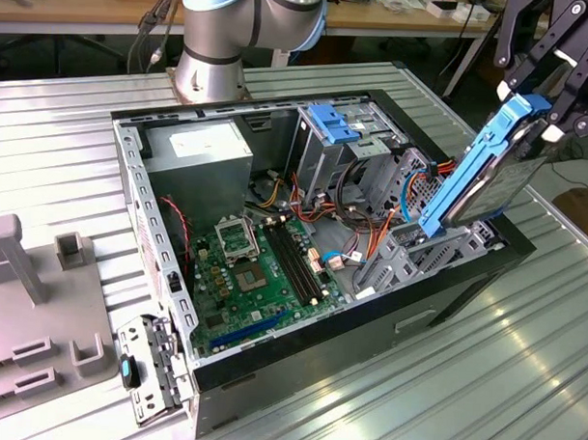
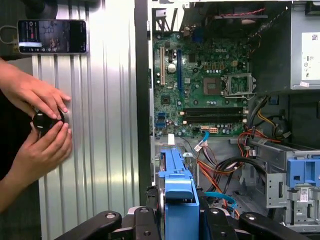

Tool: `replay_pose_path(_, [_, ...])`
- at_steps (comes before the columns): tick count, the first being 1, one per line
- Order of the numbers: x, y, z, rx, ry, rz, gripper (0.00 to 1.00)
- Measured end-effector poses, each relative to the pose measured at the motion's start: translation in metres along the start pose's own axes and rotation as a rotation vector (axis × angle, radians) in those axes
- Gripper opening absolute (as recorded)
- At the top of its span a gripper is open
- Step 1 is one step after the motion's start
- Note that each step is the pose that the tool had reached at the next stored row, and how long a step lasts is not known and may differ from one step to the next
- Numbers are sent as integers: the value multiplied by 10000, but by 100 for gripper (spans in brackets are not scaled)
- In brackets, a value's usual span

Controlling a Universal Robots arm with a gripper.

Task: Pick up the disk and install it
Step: 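Insert the disk into the insertion slot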

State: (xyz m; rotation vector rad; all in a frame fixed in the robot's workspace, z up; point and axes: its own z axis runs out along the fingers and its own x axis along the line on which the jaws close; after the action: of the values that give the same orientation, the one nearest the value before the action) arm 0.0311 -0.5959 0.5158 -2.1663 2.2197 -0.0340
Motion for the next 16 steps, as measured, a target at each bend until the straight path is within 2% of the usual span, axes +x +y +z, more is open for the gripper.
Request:
replay_pose_path(1, [-124,-48,26,1,-3,0,37])
replay_pose_path(3, [-227,-63,63,1,10,-3,37])
replay_pose_path(4, [-250,-90,92,0,23,-9,37])
replay_pose_path(6, [-257,-145,150,-11,18,-116,37])
replay_pose_path(10, [-292,-154,231,-17,14,-316,37])
replay_pose_path(11, [-324,-172,266,-25,13,-315,37])
replay_pose_path(12, [-332,-224,324,-51,13,-307,37])
replay_pose_path(13, [-332,-237,349,-64,15,-291,37])
replay_pose_path(16, [-332,-233,418,-73,8,-297,37])
